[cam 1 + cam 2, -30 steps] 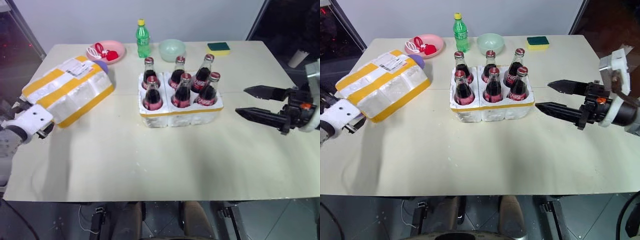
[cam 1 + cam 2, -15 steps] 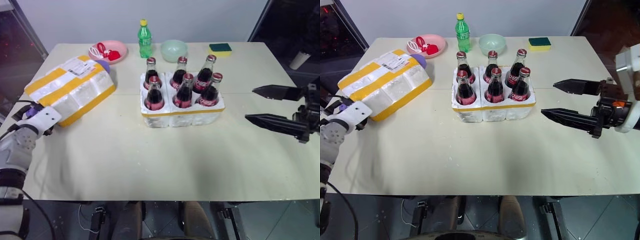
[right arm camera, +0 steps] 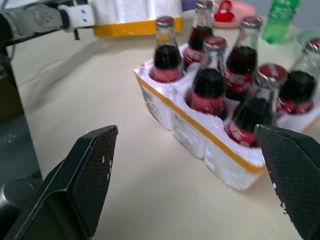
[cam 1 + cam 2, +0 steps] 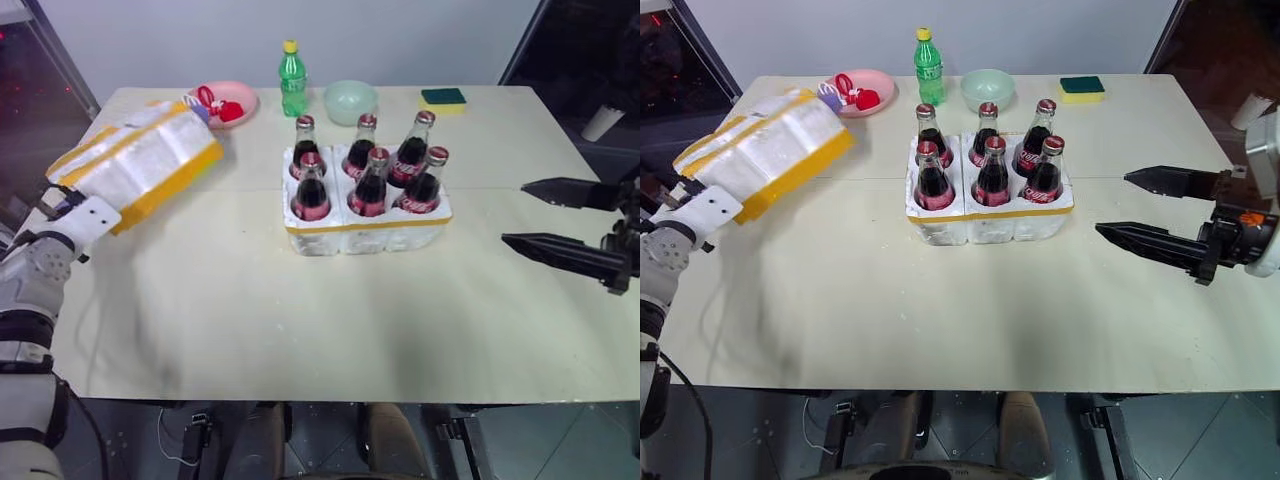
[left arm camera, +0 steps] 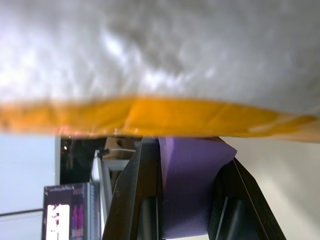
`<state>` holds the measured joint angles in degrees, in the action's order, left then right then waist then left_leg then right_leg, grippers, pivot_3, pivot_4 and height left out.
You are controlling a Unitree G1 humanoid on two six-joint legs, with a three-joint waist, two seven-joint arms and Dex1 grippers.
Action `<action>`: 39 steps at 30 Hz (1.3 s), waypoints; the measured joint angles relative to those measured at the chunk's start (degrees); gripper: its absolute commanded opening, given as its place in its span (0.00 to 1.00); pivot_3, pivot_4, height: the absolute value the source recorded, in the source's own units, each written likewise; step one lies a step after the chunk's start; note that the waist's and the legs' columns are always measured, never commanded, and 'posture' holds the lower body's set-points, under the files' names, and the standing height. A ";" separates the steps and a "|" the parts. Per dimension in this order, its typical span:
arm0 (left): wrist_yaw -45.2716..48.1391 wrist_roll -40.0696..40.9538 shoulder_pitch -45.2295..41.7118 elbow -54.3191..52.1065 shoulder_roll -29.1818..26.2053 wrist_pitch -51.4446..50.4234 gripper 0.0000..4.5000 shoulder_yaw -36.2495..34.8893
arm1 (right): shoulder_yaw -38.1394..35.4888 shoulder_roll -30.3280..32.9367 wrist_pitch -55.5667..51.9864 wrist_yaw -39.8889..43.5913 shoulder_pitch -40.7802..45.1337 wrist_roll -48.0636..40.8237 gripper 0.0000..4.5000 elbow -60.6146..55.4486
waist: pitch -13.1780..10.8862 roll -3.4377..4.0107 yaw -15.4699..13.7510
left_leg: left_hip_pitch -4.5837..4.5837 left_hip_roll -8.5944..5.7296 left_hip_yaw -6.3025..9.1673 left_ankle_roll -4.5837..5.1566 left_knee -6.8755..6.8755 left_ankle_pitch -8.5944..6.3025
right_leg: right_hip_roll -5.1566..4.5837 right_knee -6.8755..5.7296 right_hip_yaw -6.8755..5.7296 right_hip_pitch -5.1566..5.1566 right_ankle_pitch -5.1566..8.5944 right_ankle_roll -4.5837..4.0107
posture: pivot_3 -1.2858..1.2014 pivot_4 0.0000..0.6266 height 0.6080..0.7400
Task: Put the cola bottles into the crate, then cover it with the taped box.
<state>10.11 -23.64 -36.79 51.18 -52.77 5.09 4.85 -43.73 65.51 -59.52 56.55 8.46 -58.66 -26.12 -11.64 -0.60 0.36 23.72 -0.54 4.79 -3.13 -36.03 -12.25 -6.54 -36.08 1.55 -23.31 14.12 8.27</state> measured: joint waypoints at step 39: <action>44.18 -5.63 -20.65 -59.28 2.33 -12.88 0.13 11.72 | 3.94 -6.10 7.51 -5.66 -2.77 5.59 1.00 2.00 | -0.04 -0.11 0.28 | 0.11 -0.03 0.07 0.00 -0.11 0.01 | 0.03 0.01 -0.02 0.05 0.05 0.06 | 0.52 0.24 0.99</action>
<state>54.29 -29.27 -57.43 -8.11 -50.44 -7.79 16.57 -39.80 59.41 -52.01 50.89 5.70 -53.07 -24.12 -11.68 -0.71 0.64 23.82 -0.57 4.86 -3.13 -36.14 -12.24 -6.50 -36.07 1.53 -23.25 14.17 8.33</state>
